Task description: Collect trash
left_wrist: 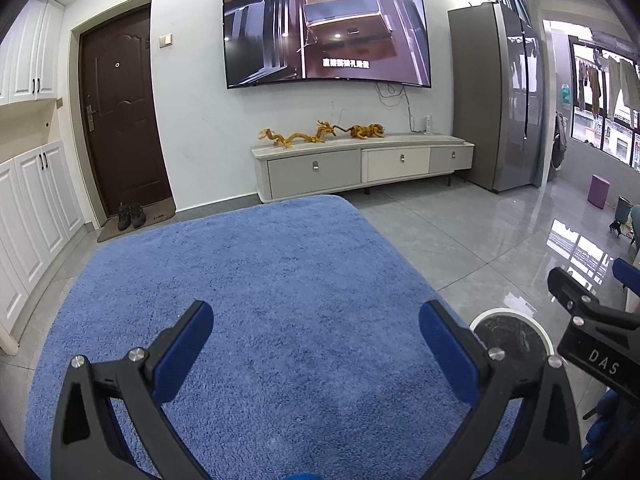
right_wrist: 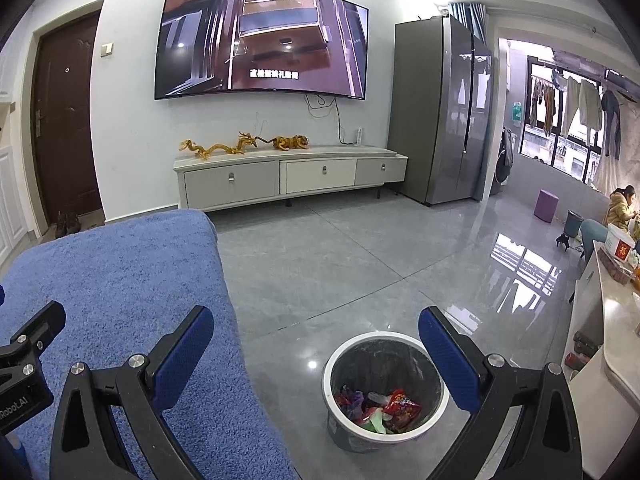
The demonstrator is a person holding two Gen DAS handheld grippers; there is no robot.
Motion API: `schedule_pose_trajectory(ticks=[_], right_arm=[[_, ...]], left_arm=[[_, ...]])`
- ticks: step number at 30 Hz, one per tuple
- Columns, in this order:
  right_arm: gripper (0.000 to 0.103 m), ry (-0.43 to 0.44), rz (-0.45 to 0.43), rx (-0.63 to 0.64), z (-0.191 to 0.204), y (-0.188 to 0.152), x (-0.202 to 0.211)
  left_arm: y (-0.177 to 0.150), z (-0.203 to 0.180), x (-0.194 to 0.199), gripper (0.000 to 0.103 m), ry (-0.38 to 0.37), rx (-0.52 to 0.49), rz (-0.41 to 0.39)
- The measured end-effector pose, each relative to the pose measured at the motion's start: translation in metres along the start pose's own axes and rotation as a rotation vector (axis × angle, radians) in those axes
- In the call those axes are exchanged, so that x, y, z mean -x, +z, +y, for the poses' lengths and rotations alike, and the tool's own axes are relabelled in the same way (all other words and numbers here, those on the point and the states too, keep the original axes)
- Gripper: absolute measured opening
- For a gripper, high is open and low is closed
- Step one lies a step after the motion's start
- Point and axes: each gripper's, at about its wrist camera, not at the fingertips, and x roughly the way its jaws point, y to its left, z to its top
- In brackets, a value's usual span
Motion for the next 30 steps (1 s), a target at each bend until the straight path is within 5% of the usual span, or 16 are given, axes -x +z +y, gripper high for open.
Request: schedule_pose_trajectory(ticks=[30], right_arm=[[0.103,0.003,0.003,0.007,0.0021,0.0006,0.0002]], left_arm=[[-0.0027,0.0062,0.0079,0.103,-0.027,0.006,-0.008]])
